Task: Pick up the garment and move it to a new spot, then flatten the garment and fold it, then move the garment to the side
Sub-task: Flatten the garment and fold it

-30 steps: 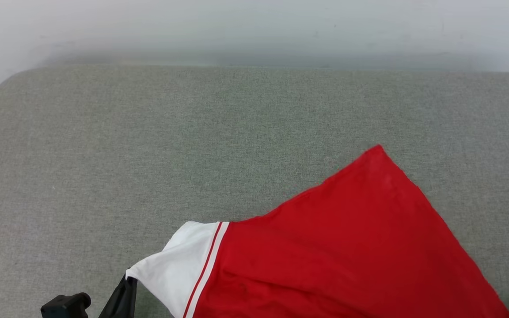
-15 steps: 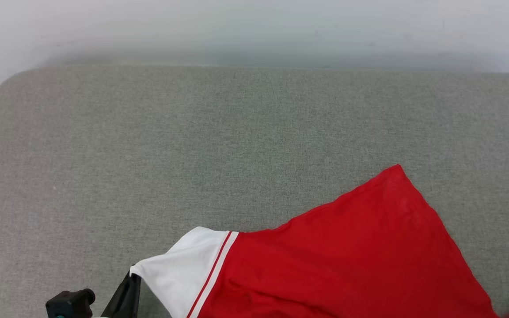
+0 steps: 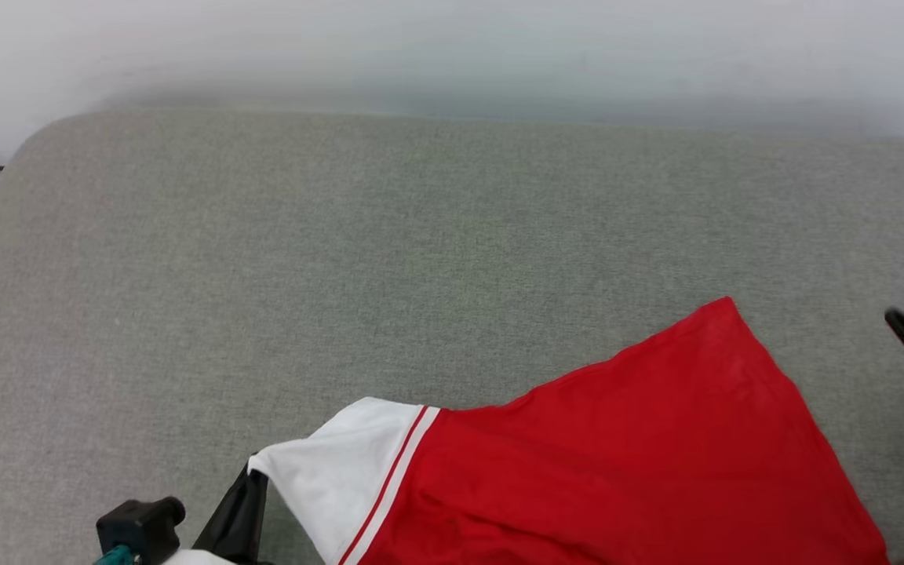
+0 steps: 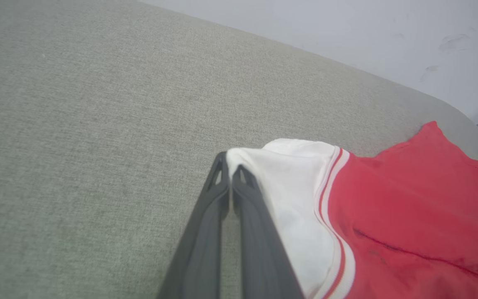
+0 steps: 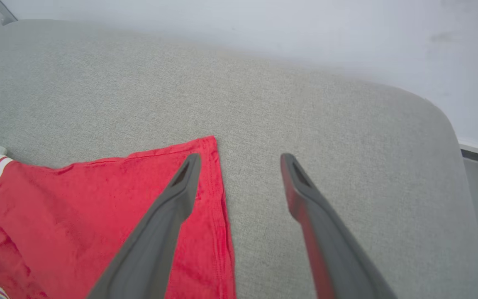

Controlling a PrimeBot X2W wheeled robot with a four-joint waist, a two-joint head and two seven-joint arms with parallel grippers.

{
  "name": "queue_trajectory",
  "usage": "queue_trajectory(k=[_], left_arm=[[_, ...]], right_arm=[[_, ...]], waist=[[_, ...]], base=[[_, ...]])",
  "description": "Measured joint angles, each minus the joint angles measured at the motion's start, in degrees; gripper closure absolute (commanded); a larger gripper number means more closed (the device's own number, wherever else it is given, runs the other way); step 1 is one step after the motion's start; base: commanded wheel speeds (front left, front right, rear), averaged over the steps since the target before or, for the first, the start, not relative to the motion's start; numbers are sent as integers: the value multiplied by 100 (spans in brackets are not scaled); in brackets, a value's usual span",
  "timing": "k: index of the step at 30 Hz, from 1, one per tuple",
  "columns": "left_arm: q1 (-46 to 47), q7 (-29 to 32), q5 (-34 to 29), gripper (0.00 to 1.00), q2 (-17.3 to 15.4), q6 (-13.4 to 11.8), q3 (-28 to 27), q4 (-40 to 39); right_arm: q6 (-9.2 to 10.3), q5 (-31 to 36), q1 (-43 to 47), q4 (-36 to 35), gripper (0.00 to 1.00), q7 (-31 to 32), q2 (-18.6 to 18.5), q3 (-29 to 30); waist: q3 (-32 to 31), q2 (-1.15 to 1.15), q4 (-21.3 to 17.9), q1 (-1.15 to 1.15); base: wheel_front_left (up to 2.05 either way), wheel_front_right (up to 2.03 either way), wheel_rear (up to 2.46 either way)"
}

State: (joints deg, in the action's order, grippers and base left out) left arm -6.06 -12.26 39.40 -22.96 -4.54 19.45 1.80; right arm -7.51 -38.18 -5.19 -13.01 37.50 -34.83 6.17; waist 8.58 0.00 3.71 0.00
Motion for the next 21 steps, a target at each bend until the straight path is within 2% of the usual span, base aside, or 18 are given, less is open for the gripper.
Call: queue_trajectory(k=[5, 14, 21], left_arm=[[188, 16, -64, 100, 23, 14, 74, -77], [556, -20, -186, 100, 187, 97, 241, -134], [793, -78, -223, 100, 342, 162, 342, -43]], right_arm=[[0, 178, -1014, 79, 0, 524, -159, -568], [-1, 99, -2136, 1092, 0, 2081, -755, -2049], [-1, 132, -2598, 1595, 0, 2201, -824, -2752]], waist=[[177, 0, 138, 0], [610, 0, 486, 1], [938, 0, 699, 1]], base=[[0, 0, 0], [0, 0, 0], [0, 0, 0]])
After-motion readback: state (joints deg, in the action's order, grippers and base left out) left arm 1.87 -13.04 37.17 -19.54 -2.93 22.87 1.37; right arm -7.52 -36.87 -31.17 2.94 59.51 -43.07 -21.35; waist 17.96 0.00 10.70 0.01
